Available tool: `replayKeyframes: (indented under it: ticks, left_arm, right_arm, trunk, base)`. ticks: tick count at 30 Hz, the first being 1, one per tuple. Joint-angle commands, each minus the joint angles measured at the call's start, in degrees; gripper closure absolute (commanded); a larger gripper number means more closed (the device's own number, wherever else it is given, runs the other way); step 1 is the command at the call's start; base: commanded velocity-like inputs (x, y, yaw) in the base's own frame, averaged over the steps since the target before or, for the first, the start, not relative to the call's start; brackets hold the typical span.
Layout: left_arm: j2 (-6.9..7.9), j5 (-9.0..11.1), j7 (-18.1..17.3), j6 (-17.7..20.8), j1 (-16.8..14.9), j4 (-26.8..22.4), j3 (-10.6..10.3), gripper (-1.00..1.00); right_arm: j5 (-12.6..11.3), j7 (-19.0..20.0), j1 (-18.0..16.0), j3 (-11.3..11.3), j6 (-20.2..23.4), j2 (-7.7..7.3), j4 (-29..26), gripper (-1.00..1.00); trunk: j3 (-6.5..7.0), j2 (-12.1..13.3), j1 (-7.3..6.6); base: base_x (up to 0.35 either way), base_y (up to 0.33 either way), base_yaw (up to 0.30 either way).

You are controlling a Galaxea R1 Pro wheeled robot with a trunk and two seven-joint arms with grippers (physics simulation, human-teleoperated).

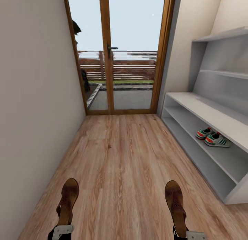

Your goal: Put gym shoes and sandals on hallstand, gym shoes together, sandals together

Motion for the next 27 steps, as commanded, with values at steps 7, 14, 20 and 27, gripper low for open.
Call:
replayKeyframes:
  ticks: [7,14,20,27]
  left_arm:
    - [-0.04,-0.34,-0.44,-0.16,-0.04,0.07,0.51,1.0]
    - [-0.04,-0.34,-0.44,-0.09,-0.04,0.1,0.51,1.0]
    - [-0.04,-0.34,-0.44,-0.09,-0.04,0.1,0.51,1.0]
    - [-0.04,-0.34,-0.44,-0.1,-0.04,0.1,0.51,1.0]
  right_arm:
    - [-0.43,-0.32,-0.04,0.49,-0.11,-0.06,0.01,1.0]
    - [-0.43,-0.32,-0.04,0.49,-0.11,-0.06,0.01,1.0]
    - [-0.43,-0.32,-0.04,0.49,-0.13,-0.05,0.01,1.0]
    - [-0.43,-0.32,-0.04,0.49,-0.16,-0.06,0.01,1.0]
  trunk:
    - [-0.05,-0.02,0.02]
    - [-0.05,-0.02,0.02]
    - [-0.05,-0.02,0.02]
    - [-0.05,-0.02,0.02]
  base:
    - [0.339,0.0,0.0]
    - [0.339,0.018,0.0]
    - [0.339,0.079,0.0]
    - [0.339,0.084,0.0]
